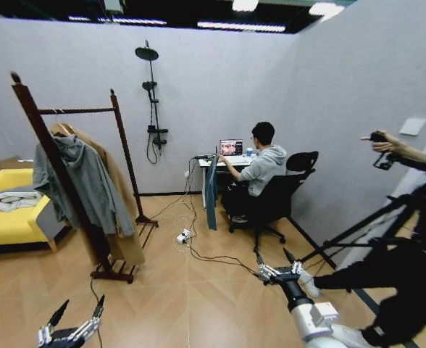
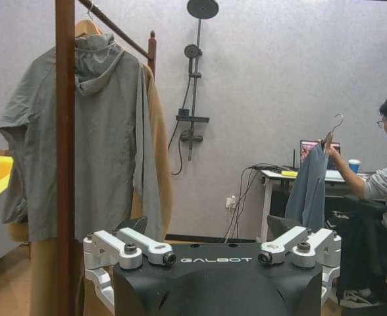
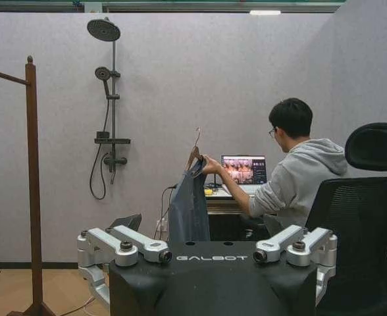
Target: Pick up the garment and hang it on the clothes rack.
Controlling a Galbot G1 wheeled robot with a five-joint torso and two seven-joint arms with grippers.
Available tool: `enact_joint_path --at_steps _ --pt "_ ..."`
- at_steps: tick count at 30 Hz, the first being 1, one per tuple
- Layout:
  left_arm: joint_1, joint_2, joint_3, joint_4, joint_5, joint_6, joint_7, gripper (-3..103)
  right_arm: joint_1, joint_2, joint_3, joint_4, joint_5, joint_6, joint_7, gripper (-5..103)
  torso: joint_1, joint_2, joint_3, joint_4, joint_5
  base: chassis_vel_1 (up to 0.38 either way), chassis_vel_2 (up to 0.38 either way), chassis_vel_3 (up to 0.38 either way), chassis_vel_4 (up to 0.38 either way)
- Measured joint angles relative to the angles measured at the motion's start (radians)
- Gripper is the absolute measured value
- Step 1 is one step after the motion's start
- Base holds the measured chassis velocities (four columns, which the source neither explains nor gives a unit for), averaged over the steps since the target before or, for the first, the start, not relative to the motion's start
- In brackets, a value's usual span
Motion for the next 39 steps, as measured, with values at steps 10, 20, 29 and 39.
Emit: enact_joint_path --at_steps 10,20,29,39 --pt "0.000 0.000 0.000 0.000 0.000 0.000 0.000 100 0.004 0.002 -0.001 0.002 -0.007 -0.003 -0.008 100 0.000 0.000 0.000 0.0001 0.0004 -0.347 0.331 0.351 -0.342" --pt "0.000 0.000 0.000 0.000 0.000 0.000 0.000 100 -0.001 -0.001 0.005 -0.002 -0.001 0.002 -0.009 100 0.000 0.000 0.000 0.0000 -0.0003 -0.359 0.357 0.366 -0.362" --pt "0.000 0.000 0.000 0.000 0.000 0.000 0.000 100 0.011 -0.003 0.008 -0.007 -0.003 -0.004 -0.011 100 0.000 0.000 0.000 0.0001 0.0010 -0.339 0.349 0.350 -0.340" --pt "0.000 0.000 0.000 0.000 0.000 0.000 0.000 100 0.040 0.002 -0.002 -0.030 -0.027 -0.013 -0.006 100 0.001 0.000 0.000 0.0001 0.0008 -0.348 0.350 0.355 -0.345"
